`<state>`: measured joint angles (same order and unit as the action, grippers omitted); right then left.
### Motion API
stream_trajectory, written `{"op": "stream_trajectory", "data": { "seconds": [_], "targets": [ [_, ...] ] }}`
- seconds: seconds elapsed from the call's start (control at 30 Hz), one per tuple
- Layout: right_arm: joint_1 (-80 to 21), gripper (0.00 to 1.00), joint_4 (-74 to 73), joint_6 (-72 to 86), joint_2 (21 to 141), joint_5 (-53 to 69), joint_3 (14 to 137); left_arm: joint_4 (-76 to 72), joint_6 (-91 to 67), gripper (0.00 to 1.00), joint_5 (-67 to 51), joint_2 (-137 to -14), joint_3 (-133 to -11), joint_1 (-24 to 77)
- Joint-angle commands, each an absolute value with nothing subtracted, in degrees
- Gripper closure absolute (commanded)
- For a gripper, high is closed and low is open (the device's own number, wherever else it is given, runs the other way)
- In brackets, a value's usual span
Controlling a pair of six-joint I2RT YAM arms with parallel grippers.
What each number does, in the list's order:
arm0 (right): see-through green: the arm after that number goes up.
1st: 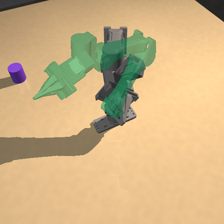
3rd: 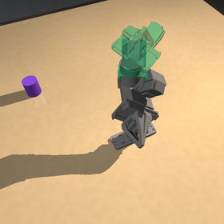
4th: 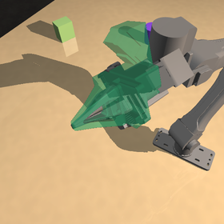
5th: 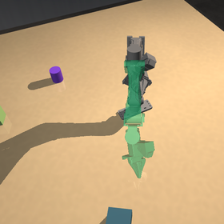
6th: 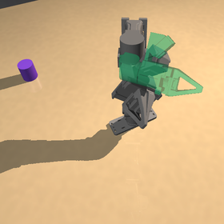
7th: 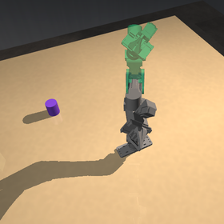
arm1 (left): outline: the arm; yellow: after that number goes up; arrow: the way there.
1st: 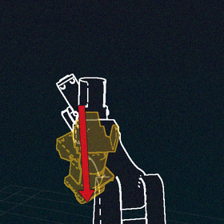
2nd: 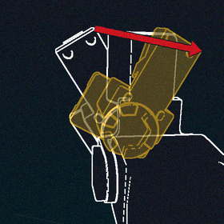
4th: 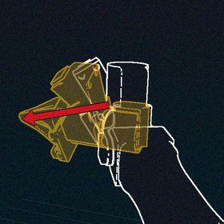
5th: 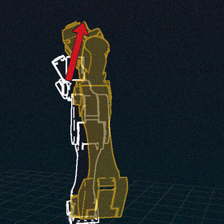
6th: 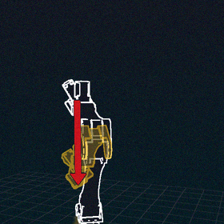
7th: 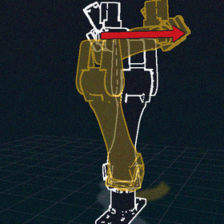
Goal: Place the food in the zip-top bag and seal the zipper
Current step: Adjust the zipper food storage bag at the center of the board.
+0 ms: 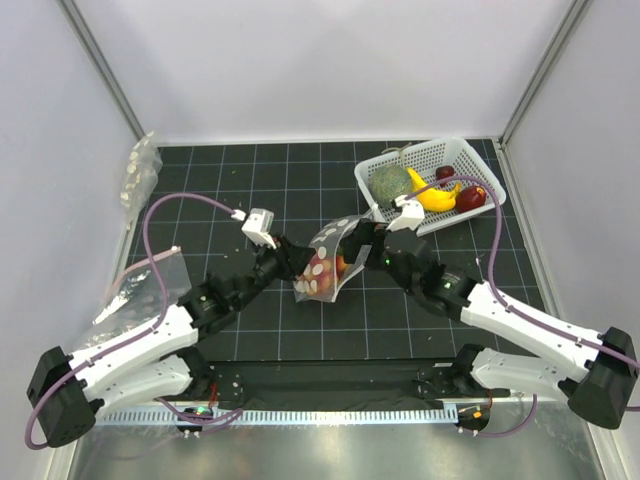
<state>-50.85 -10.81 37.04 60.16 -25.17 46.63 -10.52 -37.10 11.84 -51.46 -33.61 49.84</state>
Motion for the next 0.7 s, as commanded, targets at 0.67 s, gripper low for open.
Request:
{"op": "stream_trajectory", "data": {
  "seconds": [0.67],
  "targets": [
    [-40.17,0.00,-2.55,54.23,53.18,-18.28,38.32,-22.32,-36.12,0.75,4.66,-66.18,-35.95,49.66]
  ]
}}
